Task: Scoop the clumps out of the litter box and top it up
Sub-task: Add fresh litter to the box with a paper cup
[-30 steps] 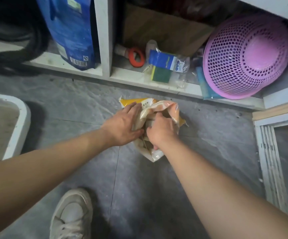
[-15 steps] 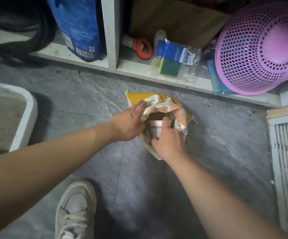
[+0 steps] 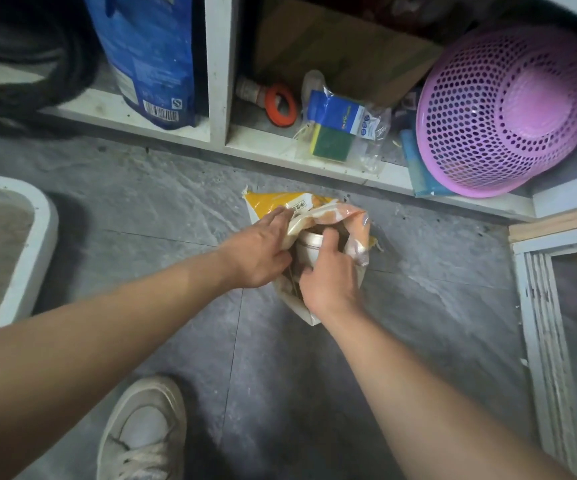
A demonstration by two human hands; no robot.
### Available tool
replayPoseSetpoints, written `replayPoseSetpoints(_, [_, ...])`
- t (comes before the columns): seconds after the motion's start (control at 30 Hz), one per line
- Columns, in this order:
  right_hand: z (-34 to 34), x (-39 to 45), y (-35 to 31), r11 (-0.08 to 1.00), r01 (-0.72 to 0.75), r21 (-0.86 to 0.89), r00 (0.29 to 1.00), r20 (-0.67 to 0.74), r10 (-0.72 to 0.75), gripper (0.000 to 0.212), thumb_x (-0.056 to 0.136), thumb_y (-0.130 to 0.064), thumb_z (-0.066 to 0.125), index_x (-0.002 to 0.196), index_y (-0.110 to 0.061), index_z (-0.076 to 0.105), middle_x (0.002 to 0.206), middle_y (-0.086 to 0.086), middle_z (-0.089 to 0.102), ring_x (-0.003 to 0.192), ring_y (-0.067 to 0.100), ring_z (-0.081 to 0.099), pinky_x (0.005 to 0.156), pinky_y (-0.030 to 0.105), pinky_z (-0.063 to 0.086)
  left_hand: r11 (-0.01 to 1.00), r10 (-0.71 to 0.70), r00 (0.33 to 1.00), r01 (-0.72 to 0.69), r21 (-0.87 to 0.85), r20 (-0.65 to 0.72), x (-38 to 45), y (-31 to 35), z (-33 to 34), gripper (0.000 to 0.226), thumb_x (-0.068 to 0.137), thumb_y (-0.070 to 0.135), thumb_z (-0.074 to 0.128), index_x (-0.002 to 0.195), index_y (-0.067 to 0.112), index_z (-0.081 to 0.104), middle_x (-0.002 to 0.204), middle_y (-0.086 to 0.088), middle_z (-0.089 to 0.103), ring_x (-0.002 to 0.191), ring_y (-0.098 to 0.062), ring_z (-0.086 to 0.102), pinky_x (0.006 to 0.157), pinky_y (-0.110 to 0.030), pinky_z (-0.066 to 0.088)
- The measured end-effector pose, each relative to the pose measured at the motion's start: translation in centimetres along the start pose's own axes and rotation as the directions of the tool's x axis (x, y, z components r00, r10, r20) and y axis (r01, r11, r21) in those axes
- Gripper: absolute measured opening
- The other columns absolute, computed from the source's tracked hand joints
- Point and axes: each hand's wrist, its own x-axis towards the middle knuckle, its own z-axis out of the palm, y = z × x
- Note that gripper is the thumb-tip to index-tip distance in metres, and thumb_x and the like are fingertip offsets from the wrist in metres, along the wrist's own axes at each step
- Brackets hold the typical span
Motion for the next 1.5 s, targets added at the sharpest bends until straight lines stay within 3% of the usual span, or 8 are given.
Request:
replayPoseSetpoints(0.2, [1.3, -4.5, 1.4, 0.972, 0.117, 0.206, 0.970, -0.233, -0.068, 0.048, 0.090, -0.018, 0.067, 0.131, -0.012, 0.041, 0.112, 0.014, 0.065, 0.099, 0.035, 0.062, 0.070, 0.033, 0.038, 0.999, 0.006, 1.000, -0.007, -0.032, -0.009, 0.1, -0.3, -0.1, 0.080, 0.099, 0.034, 0.054, 0.161, 0.018, 0.007, 0.170, -0.001, 0.007, 0.154, -0.019, 0.020, 0.122, -0.033, 0.023])
replayPoseSetpoints(0.57, [-0.3, -6.1, 2.7, 0.893, 0.102, 0.439, 0.970, -0.244, 0.009, 0.098, 0.083, -0.030, 0.074, 0.151, -0.043, 0.005, 0.143, -0.003, 0.053, 0.096, 0.019, 0.069, 0.089, 0.042, 0.053, 0.992, 0.016, 0.997, -0.026, -0.126, -0.080, -0.7, 0.1, -0.1, 0.090, 0.086, 0.045, 0.059, 0.160, 0.016, 0.017, 0.168, -0.004, 0.015, 0.155, -0.014, 0.012, 0.122, -0.025, 0.014])
replayPoseSetpoints(0.8, [0.1, -5.3, 2.3, 0.889, 0.158, 0.430, 0.948, -0.317, -0.016, 0.070, 0.082, -0.031, 0.075, 0.141, -0.027, 0.038, 0.130, 0.002, 0.052, 0.098, 0.023, 0.064, 0.089, 0.040, 0.052, 0.970, 0.140, 0.970, -0.175, -0.169, -0.199, -2.0, 0.5, -0.2, 0.082, 0.087, 0.022, 0.067, 0.158, 0.021, 0.027, 0.166, -0.003, 0.021, 0.154, -0.008, 0.009, 0.116, -0.010, 0.006])
replayPoseSetpoints(0.97, [0.3, -5.1, 2.2, 0.861, 0.184, 0.474, 0.949, -0.314, -0.030, 0.062, 0.083, -0.029, 0.075, 0.137, -0.021, 0.045, 0.127, 0.005, 0.054, 0.096, 0.020, 0.063, 0.080, 0.005, 0.042, 0.964, 0.122, 0.965, -0.171, -0.203, -0.233, -2.9, 0.0, -0.4, 0.081, 0.089, 0.021, 0.068, 0.158, 0.024, 0.027, 0.166, 0.003, 0.022, 0.153, -0.006, 0.012, 0.121, -0.021, 0.012])
replayPoseSetpoints(1.07, [0.2, -5.5, 1.8, 0.865, 0.192, 0.464, 0.954, -0.297, -0.052, 0.059, 0.083, -0.031, 0.074, 0.134, -0.023, 0.046, 0.126, 0.005, 0.054, 0.091, 0.017, 0.063, 0.078, 0.015, 0.047, 0.968, 0.102, 0.964, -0.154, -0.200, -0.247, -3.6, -0.6, -0.6, 0.080, 0.089, 0.020, 0.068, 0.158, 0.021, 0.027, 0.166, 0.001, 0.024, 0.153, -0.008, 0.015, 0.122, -0.023, 0.014])
replayPoseSetpoints(1.3, [-0.9, -6.2, -0.5, 0.871, 0.241, 0.428, 0.950, -0.286, -0.122, 0.063, 0.077, -0.048, 0.070, 0.130, -0.024, 0.047, 0.105, 0.012, 0.061, 0.098, 0.022, 0.060, 0.078, 0.003, 0.037, 0.963, 0.087, 0.945, -0.160, -0.215, -0.315, -6.1, -1.5, -2.1, 0.078, 0.087, 0.013, 0.067, 0.156, 0.022, 0.031, 0.158, 0.008, 0.035, 0.149, -0.006, 0.025, 0.119, -0.012, 0.015])
replayPoseSetpoints(1.43, [-1.5, -6.8, -4.0, 0.861, 0.330, 0.386, 0.929, -0.296, -0.224, 0.059, 0.072, -0.050, 0.074, 0.119, -0.018, 0.058, 0.104, -0.005, 0.050, 0.094, 0.023, 0.056, 0.084, 0.033, 0.046, 0.974, 0.005, 0.939, -0.083, -0.211, -0.343, -9.4, -3.7, -3.5, 0.076, 0.086, 0.020, 0.065, 0.154, 0.019, 0.033, 0.158, 0.001, 0.039, 0.146, -0.011, 0.035, 0.121, -0.027, 0.026])
replayPoseSetpoints(1.5, [-1.5, -7.3, -6.2, 0.835, 0.367, 0.411, 0.925, -0.252, -0.283, 0.053, 0.072, -0.046, 0.078, 0.116, -0.024, 0.058, 0.102, -0.013, 0.044, 0.089, 0.015, 0.051, 0.081, 0.032, 0.046, 0.977, -0.060, 0.927, -0.020, -0.210, -0.370, -11.9, -5.3, -4.3, 0.077, 0.082, 0.028, 0.059, 0.154, 0.016, 0.034, 0.157, -0.002, 0.041, 0.144, -0.015, 0.038, 0.120, -0.032, 0.030])
